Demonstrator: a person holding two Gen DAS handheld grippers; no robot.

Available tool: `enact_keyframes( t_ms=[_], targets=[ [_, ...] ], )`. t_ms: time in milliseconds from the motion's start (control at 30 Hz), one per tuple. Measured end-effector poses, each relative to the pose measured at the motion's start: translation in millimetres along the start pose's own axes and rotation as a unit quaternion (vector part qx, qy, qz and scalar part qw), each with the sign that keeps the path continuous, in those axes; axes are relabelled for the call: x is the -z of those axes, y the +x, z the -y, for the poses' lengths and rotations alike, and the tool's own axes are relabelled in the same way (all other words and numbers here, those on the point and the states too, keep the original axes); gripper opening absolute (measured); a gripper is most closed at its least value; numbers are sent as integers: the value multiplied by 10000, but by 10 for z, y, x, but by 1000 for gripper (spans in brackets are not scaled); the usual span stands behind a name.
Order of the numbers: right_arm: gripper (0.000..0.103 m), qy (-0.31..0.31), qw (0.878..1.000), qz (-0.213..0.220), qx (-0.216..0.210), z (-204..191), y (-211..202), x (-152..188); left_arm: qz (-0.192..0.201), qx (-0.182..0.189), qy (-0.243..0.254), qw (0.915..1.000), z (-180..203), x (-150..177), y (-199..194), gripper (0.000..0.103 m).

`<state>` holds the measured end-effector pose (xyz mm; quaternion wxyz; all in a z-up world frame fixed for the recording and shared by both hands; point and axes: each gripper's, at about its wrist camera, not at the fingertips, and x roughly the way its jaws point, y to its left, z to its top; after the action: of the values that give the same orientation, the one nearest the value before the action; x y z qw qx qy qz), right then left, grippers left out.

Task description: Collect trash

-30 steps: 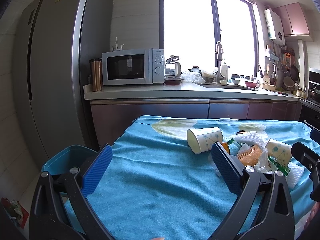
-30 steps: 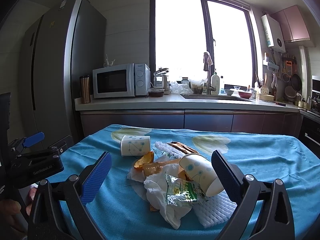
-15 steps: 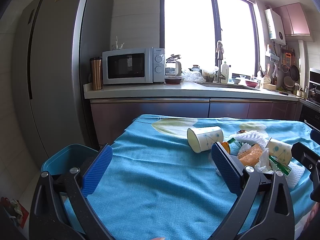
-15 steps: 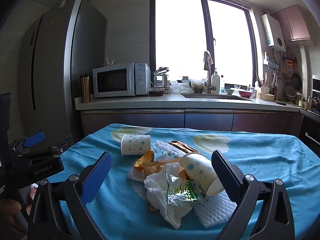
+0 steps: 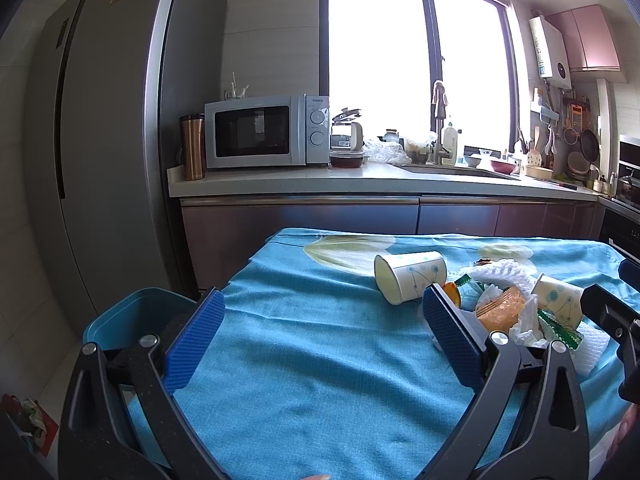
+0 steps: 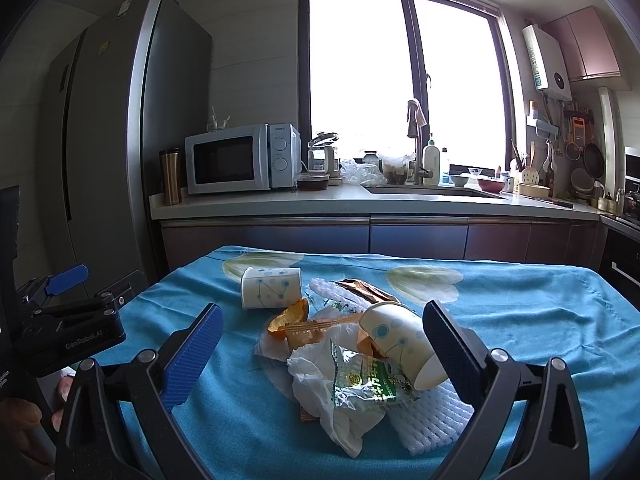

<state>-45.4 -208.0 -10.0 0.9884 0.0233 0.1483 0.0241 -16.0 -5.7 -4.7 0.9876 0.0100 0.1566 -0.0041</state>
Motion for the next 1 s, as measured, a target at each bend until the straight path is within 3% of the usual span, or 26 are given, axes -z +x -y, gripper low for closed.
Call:
enact_keyframes(
  t_ms=[233, 433, 633, 800, 1000],
  targets=[
    [96, 13, 9999, -96, 36, 87, 33, 21, -116, 186, 39, 9998, 11, -5, 36, 97],
    [96, 229, 9985, -460, 204, 362, 124, 76, -661, 1024, 195, 9924, 158, 3, 252, 97],
    [95, 652, 9929, -987, 91, 705, 249, 185, -1233, 2045, 278, 9707, 458, 102, 457, 97],
    [90, 1005, 9869, -1259, -54, 907, 406, 239, -1573, 2868, 459, 9439, 834, 181, 573, 97],
    [90, 1444, 9772, -1520, -345, 1108, 661, 250, -1899, 3192, 630, 9263, 1234, 257, 749, 97]
  ],
)
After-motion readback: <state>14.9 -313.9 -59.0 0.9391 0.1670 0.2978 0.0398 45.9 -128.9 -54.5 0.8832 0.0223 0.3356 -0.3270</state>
